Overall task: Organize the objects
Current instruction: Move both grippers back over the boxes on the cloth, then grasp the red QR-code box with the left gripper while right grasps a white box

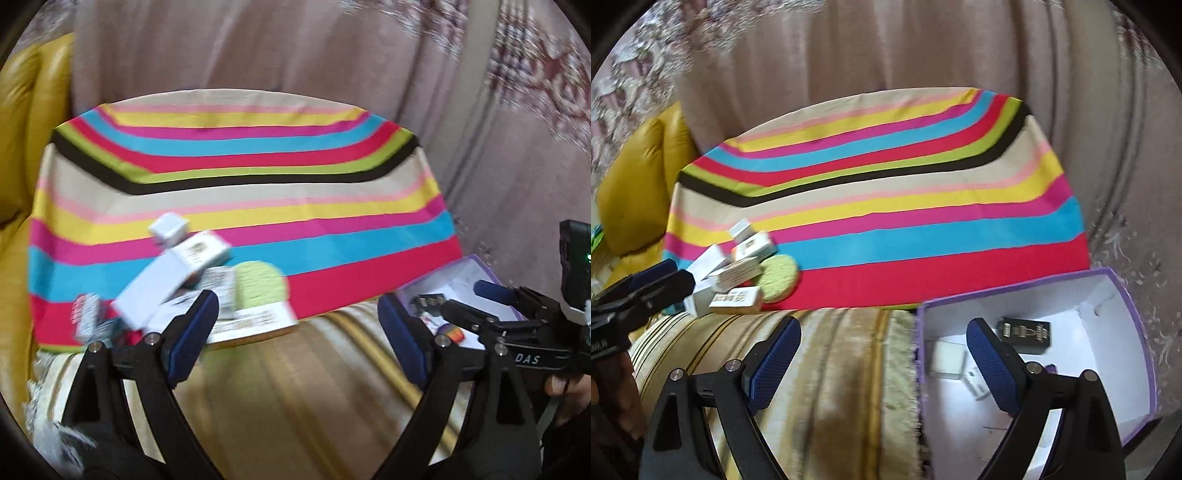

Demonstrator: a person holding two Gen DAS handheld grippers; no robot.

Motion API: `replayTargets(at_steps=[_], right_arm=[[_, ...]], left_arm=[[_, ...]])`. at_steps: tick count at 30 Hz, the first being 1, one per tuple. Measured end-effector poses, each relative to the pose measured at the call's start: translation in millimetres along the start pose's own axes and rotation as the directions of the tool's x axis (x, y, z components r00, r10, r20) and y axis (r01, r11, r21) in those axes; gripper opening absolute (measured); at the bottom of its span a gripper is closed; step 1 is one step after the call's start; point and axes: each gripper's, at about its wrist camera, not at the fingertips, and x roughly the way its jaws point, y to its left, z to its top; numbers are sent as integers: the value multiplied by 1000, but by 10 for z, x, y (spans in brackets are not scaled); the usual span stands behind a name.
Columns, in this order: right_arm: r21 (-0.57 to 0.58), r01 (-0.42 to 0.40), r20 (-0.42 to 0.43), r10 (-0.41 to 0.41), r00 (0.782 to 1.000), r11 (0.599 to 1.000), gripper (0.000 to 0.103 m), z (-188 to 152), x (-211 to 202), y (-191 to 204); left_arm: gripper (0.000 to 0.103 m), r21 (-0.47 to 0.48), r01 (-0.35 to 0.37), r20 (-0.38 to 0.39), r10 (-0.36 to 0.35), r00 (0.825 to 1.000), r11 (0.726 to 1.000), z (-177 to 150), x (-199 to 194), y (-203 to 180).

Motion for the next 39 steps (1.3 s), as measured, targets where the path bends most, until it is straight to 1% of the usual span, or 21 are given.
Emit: replayTargets(at_steps=[3, 5, 8, 12, 14, 16, 18, 23, 27, 32, 39], right_arm=[[-43, -36, -22, 35, 999, 998, 92, -13, 60, 158], [-52, -62, -41, 60, 997, 997, 92, -18, 95, 237], [-46, -65, -61, 62, 996, 997, 92, -3, 156, 282], [-47, -94, -78, 90, 993, 994, 92, 2, 212, 351], [-51, -92, -88, 87, 992, 994, 92, 11, 236, 383], [-49, -98, -96, 93, 991, 994, 92, 23, 269, 414], [-49, -106, -105, 101, 989, 993, 92, 32, 305, 442], [-50, -123, -128, 115, 985, 991, 92, 74, 418, 521], [-52, -130, -143, 121, 982, 990, 92, 125, 511, 582], [-60, -134, -146, 124, 982, 989, 92, 211, 607, 656], [-88, -141, -134, 128, 983, 986, 92, 401, 774, 793]], left_arm=[[90, -53, -25, 8, 25, 1000, 998, -67, -97, 243], [90, -105, -48, 9, 50, 999, 993, -116, -154, 449], [90, -154, -79, 12, 82, 997, 985, -171, -223, 699], [90, -218, -118, -2, 120, 993, 969, -228, -261, 996], [89, -239, -124, -7, 126, 992, 963, -246, -262, 1095], [89, -252, -152, -17, 153, 988, 956, -267, -261, 1206], [88, -269, -172, -24, 172, 985, 948, -277, -254, 1315], [78, -325, -213, -53, 207, 977, 921, -316, -230, 1600], [74, -350, -218, -73, 205, 976, 911, -319, -160, 1742], [64, -379, -230, -114, 202, 973, 896, -296, -27, 1908], [63, -365, -268, -178, 216, 960, 892, -206, 218, 2077]])
